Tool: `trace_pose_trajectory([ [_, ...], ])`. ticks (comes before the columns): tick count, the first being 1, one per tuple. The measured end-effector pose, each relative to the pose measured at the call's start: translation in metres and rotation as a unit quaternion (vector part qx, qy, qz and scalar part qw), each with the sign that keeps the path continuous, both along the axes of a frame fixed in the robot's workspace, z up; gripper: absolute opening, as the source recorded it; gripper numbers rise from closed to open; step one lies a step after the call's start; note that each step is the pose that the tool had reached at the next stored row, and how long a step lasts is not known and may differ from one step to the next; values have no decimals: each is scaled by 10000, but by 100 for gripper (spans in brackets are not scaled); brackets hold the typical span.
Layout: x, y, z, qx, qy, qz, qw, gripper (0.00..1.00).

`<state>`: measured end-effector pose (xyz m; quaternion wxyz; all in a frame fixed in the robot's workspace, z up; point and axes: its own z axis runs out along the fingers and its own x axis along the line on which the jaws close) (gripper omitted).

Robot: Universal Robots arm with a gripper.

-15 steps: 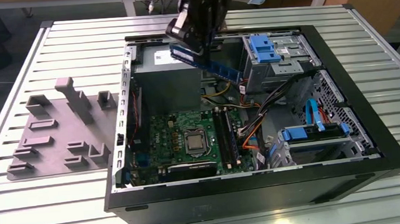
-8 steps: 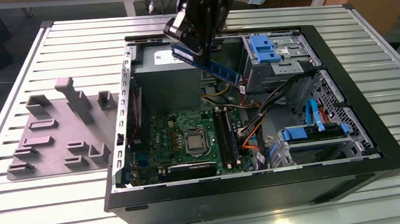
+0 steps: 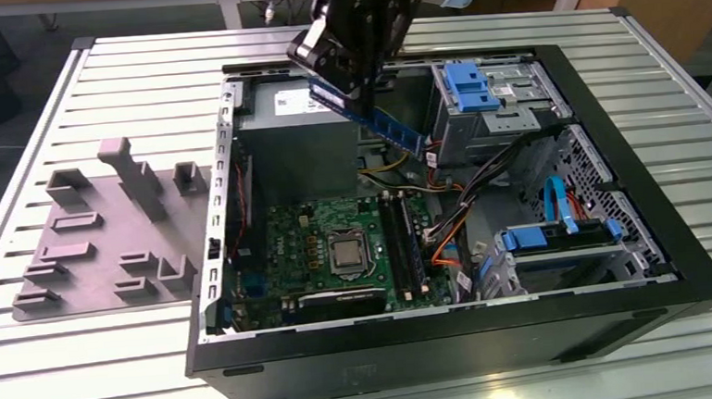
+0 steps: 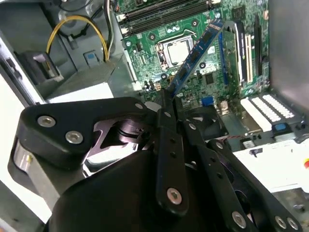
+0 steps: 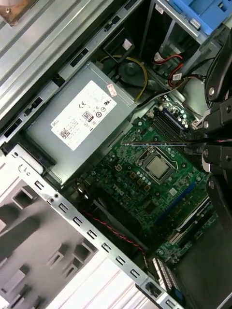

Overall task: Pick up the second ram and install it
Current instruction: 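Insert the second ram into the second slot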

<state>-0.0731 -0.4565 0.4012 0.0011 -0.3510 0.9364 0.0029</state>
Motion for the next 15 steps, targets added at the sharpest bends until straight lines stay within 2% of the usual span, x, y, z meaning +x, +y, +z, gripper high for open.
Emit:
trace_pose_trajectory([
  [4,0,0,-8,0,0,-360,9994,14],
  [8,0,0,-17,0,0,-725,9974,14],
  [11,0,0,-24,0,0,-993,9951,14],
  [15,0,0,-34,0,0,-1359,9907,14],
])
